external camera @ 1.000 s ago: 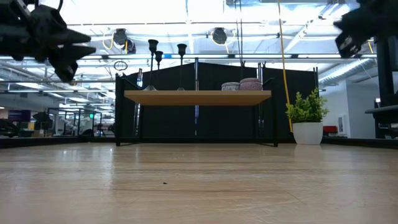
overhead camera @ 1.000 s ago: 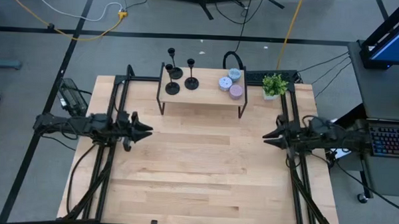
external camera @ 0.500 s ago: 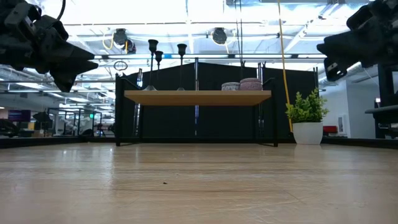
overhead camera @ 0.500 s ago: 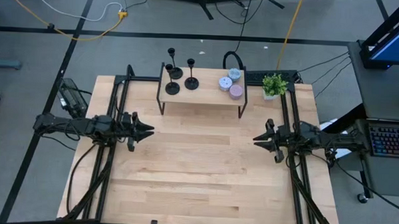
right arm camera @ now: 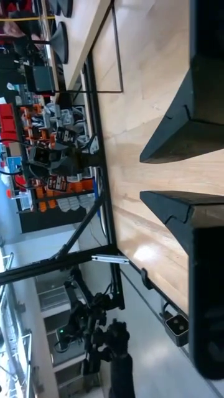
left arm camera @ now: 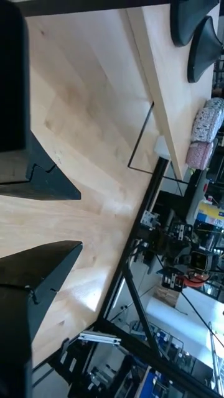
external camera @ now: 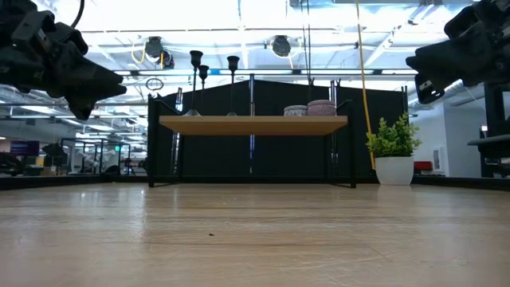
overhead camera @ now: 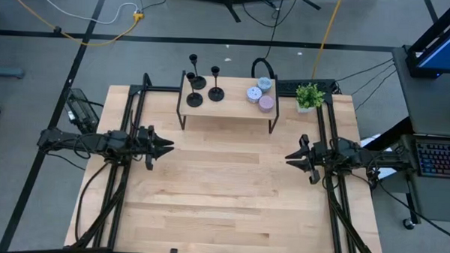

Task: Pick & Place candle stick holders
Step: Return to Home Position

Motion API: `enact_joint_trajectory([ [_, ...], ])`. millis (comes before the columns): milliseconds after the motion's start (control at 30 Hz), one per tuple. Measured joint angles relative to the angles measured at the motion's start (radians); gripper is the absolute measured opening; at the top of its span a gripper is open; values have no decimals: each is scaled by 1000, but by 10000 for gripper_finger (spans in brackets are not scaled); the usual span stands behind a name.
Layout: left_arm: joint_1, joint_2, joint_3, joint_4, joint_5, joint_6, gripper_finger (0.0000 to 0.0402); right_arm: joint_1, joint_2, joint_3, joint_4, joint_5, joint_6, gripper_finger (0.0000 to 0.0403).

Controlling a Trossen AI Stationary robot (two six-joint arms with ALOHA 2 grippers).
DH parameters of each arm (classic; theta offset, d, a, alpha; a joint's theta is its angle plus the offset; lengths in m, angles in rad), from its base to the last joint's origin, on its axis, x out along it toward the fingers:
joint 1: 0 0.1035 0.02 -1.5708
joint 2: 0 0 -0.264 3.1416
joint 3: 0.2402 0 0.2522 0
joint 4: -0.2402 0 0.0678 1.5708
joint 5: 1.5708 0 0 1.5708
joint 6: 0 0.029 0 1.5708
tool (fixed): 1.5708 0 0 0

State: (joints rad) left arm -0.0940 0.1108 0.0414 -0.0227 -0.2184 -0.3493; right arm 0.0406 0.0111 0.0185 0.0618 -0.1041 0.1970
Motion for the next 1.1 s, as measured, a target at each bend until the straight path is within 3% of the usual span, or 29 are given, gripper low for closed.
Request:
enact_joint_trajectory([
  [1100,0,0,0,5,0,-15,120,0,1,-2,-1,0,0,73],
])
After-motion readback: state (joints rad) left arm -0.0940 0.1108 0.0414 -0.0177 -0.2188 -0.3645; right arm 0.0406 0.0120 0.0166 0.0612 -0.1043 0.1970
